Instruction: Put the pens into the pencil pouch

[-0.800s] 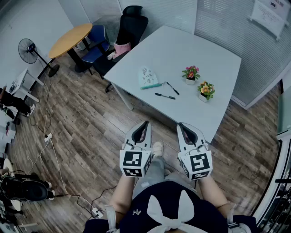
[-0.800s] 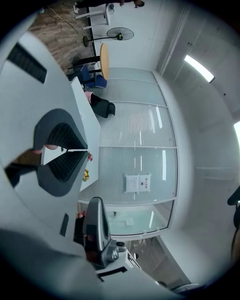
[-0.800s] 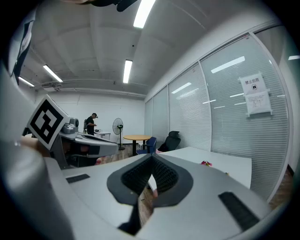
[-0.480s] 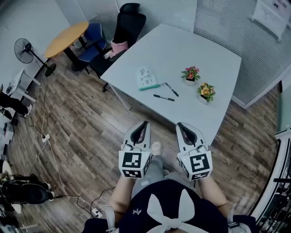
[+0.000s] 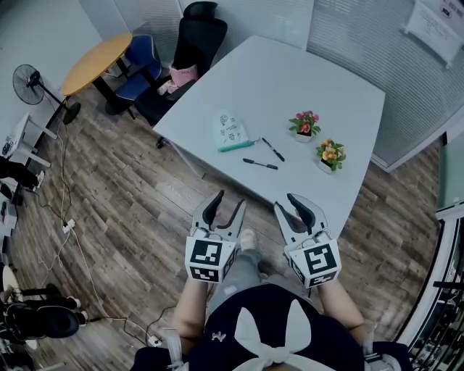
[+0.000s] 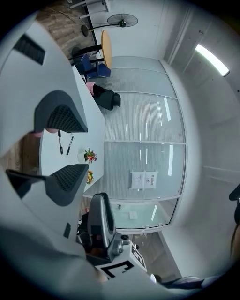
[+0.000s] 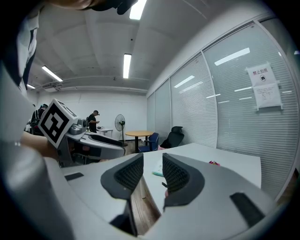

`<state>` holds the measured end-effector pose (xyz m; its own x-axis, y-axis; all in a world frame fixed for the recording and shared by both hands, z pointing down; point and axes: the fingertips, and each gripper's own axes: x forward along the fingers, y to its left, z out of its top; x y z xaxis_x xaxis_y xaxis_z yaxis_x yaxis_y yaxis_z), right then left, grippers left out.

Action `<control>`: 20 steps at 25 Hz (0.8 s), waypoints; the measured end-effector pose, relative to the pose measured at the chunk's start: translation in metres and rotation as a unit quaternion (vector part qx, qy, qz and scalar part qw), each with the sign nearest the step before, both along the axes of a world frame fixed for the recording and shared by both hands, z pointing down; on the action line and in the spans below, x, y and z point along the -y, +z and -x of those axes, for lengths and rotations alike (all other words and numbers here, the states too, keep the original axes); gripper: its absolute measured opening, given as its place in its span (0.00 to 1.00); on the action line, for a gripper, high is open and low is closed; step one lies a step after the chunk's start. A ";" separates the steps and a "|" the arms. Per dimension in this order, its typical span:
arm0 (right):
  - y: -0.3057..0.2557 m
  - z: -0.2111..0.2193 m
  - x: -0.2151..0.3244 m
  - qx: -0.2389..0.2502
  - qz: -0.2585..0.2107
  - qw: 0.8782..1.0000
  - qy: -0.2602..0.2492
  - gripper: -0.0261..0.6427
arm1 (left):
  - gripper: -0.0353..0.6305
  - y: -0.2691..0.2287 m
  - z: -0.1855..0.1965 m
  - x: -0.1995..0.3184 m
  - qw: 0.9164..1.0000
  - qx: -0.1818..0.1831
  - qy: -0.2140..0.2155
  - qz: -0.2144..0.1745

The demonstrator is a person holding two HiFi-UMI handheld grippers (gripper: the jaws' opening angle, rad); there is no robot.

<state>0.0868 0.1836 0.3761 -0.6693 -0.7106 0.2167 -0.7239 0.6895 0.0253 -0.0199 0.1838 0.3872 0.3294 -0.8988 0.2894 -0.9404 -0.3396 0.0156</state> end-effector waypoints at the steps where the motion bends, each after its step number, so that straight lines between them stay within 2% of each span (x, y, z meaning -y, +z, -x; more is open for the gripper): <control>1: 0.001 0.003 0.003 -0.001 0.003 1.000 -0.004 0.24 | 0.36 0.003 0.003 0.004 1.000 0.004 0.004 0.004; 3: 0.004 0.007 0.011 -0.005 0.008 1.000 -0.008 0.26 | 0.36 0.008 0.009 0.013 1.000 0.012 0.009 0.009; 13: 0.019 0.020 0.054 -0.039 0.029 0.999 -0.001 0.27 | 0.37 0.028 0.044 0.061 0.999 0.034 0.014 0.032; 20: 0.033 0.028 0.084 -0.060 0.037 0.998 0.002 0.27 | 0.37 0.051 0.060 0.094 0.993 0.099 0.040 0.052</control>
